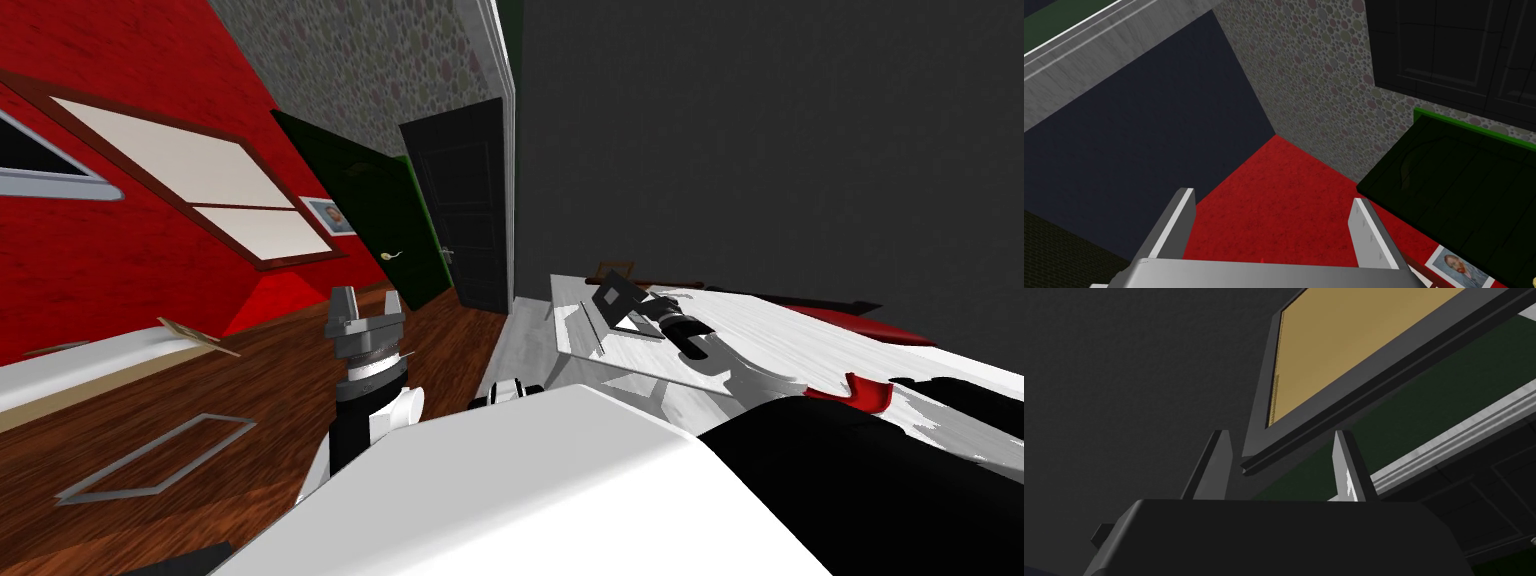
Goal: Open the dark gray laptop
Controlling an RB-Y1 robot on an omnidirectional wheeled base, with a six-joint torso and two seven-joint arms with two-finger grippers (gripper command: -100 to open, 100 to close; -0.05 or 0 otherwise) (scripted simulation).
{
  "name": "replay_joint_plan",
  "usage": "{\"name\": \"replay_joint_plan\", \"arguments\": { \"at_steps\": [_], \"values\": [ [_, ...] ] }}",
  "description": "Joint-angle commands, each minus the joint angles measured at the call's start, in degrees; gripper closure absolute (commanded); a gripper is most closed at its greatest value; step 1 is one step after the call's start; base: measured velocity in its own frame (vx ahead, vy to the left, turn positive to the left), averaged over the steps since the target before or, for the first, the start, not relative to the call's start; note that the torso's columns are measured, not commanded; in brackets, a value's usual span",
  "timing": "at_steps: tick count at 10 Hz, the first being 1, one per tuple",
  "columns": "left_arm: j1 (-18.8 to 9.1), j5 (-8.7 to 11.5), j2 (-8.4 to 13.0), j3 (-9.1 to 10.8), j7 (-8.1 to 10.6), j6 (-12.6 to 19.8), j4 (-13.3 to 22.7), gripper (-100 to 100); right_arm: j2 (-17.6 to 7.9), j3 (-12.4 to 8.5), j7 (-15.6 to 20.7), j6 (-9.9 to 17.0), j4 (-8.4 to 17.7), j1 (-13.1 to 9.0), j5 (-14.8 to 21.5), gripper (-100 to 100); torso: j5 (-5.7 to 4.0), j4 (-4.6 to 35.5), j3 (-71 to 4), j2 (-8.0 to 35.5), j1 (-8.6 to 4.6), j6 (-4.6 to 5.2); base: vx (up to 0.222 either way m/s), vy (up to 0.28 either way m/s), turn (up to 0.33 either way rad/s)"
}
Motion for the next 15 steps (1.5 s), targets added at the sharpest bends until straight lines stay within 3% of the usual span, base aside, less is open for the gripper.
{"name": "replay_joint_plan", "arguments": {
  "at_steps": [1, 2, 7, 10, 11, 12, 15],
  "values": [
    [0.00, 0.00, 0.00, 0.00, 0.00, 0.00, 0.00, 0, -0.49, 0.88, -3.43, -0.10, 2.44, -0.76, -2.73, 100, 0.04, 0.02, 0.01, 0.01, -0.01, -0.03, -0.051, -0.060, 0.012],
    [0.00, 0.00, 0.00, 0.00, 0.00, 0.00, 0.00, 0, -0.44, 0.56, -2.44, -0.30, 1.70, -0.86, -2.06, 100, 0.09, 0.03, -0.02, -0.02, 0.04, -0.06, -0.019, -0.027, 0.007],
    [0.00, 0.00, 0.00, 0.00, 0.00, 0.00, 0.00, 0, 2.96, 2.27, -8.41, -1.73, 6.62, -4.96, -7.94, 100, 0.02, -0.12, -0.11, -0.18, 0.30, -0.32, -0.055, -0.098, 0.013],
    [0.00, 0.00, 0.00, 0.00, 0.00, 0.00, 0.00, 0, 4.47, 3.06, -10.82, -2.33, 8.73, -6.64, -10.39, 100, -0.09, -0.21, -0.14, -0.25, 0.23, -0.35, -0.074, -0.105, 0.020],
    [0.00, 0.00, 0.00, 0.00, 0.00, 0.00, 0.00, 0, 3.82, 2.19, -10.10, -2.43, 8.15, -6.82, -9.91, 100, -0.08, -0.20, -0.12, -0.22, 0.34, -0.29, -0.032, -0.039, 0.003],
    [0.01, 0.00, 0.00, 0.00, 0.00, 0.00, 0.00, 0, 5.98, 2.49, -11.21, -3.44, 9.53, -8.11, -11.39, 100, 0.18, -0.10, -0.17, -0.26, 0.55, -0.31, -0.030, -0.070, -0.033],
    [0.00, 0.00, 0.00, 0.00, 0.00, 0.00, 0.00, 0, 9.20, 3.02, -12.48, -4.97, 11.72, -9.91, -13.39, 100, 0.09, -0.10, -0.11, -0.18, 0.46, -0.46, -0.035, -0.097, -0.020]
  ]
}}
